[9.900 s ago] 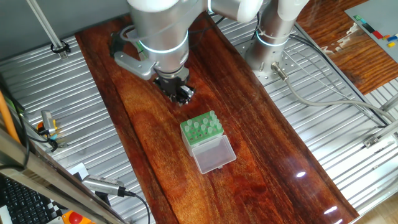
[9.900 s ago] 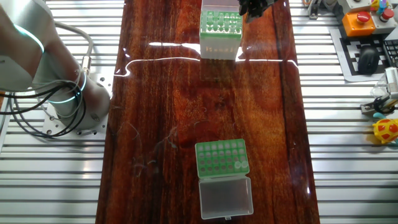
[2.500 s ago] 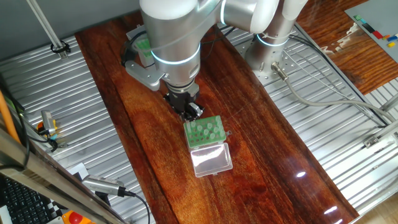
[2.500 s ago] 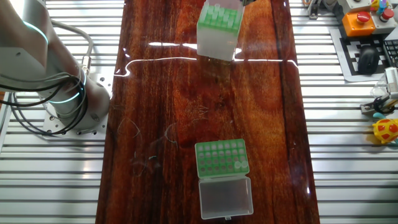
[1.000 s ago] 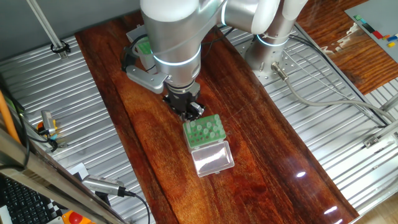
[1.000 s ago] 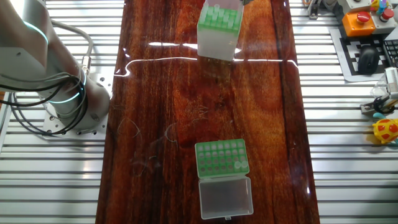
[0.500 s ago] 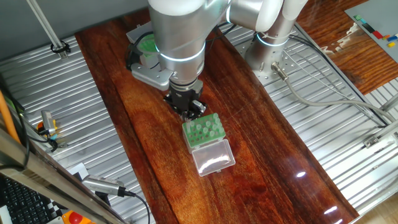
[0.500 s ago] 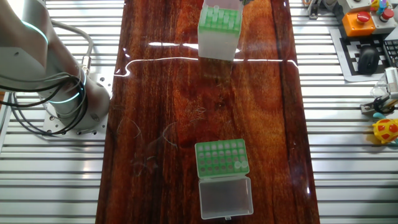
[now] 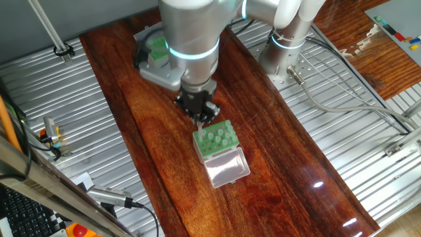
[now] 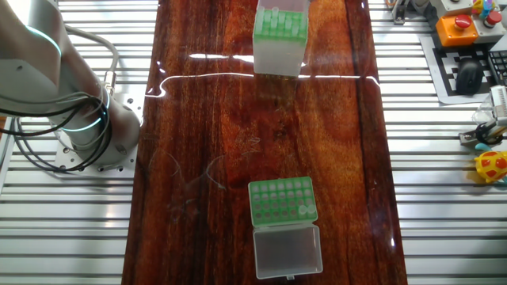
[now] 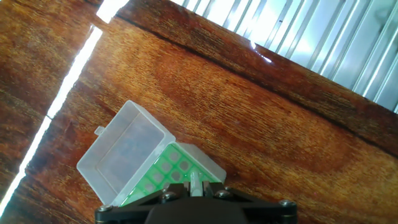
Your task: Transfer all large pipette tips from one holder to another
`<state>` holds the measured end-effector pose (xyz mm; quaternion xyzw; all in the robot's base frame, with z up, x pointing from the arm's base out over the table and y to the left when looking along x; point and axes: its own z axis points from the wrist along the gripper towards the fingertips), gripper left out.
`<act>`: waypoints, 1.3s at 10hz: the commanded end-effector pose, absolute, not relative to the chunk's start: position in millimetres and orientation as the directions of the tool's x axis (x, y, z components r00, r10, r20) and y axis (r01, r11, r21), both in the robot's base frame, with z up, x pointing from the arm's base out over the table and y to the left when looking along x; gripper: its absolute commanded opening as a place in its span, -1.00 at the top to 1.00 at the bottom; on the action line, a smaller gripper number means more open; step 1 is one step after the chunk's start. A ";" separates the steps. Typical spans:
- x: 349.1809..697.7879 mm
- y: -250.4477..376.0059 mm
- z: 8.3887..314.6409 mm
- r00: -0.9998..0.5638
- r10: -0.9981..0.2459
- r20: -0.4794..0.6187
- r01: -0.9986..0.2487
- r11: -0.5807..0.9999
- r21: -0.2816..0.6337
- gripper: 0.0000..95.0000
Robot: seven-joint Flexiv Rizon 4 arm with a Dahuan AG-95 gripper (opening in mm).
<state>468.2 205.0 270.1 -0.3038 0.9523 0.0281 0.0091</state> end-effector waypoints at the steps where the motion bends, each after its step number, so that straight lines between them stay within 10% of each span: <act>1: 455.6 201.7 297.2 -0.809 -0.587 -0.031 -0.588 0.808 0.042 1.00; 13: 449.6 191.2 312.5 -0.796 -0.604 -0.033 -0.605 0.795 0.051 1.00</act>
